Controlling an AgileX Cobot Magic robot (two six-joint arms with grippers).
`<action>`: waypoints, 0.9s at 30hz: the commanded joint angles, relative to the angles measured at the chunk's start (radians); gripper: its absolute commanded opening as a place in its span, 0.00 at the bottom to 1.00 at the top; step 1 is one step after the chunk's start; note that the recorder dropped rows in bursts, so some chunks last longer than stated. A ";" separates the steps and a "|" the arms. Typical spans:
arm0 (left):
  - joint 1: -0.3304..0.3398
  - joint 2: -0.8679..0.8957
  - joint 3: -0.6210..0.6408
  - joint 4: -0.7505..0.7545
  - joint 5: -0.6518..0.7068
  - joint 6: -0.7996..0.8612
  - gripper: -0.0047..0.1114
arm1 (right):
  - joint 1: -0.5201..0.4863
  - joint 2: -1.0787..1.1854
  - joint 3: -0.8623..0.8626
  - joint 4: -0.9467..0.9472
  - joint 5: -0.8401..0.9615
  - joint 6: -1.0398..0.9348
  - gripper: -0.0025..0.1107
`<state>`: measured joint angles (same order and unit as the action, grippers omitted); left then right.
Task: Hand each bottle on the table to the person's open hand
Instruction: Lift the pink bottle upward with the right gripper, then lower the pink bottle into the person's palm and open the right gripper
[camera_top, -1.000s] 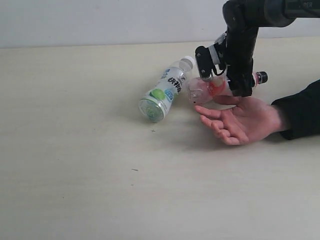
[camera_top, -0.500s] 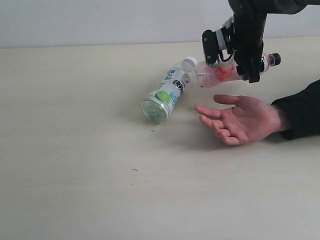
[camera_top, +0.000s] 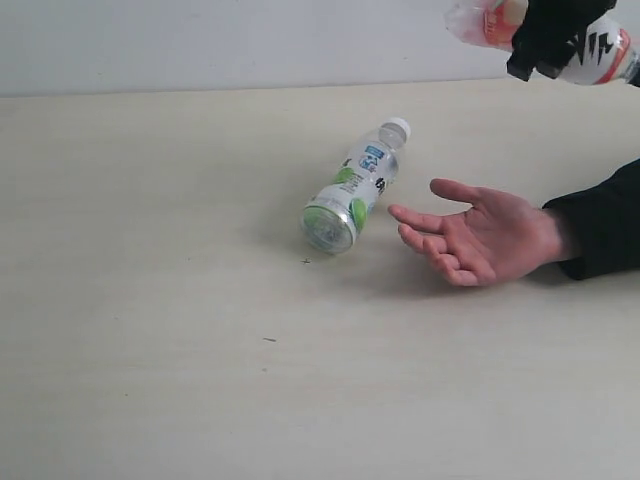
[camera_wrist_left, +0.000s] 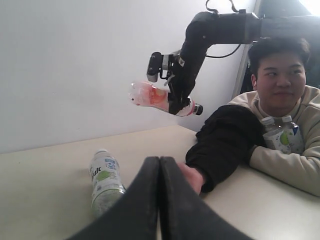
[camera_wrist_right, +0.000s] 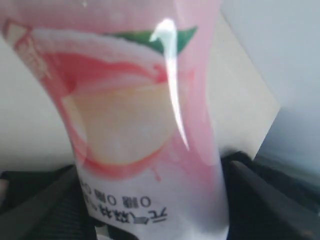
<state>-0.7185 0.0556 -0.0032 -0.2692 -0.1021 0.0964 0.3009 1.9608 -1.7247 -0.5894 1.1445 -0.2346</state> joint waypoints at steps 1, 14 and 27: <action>0.002 -0.002 0.003 -0.002 -0.002 0.000 0.04 | -0.029 -0.050 -0.008 0.137 0.077 0.106 0.02; 0.002 -0.002 0.003 -0.002 -0.002 0.000 0.04 | -0.116 -0.114 0.177 0.677 0.042 0.078 0.02; 0.002 -0.002 0.003 -0.002 -0.002 0.000 0.04 | -0.116 -0.181 0.403 0.740 -0.022 0.080 0.02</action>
<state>-0.7185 0.0556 -0.0032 -0.2692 -0.1021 0.0964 0.1900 1.7967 -1.3377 0.1360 1.1298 -0.1521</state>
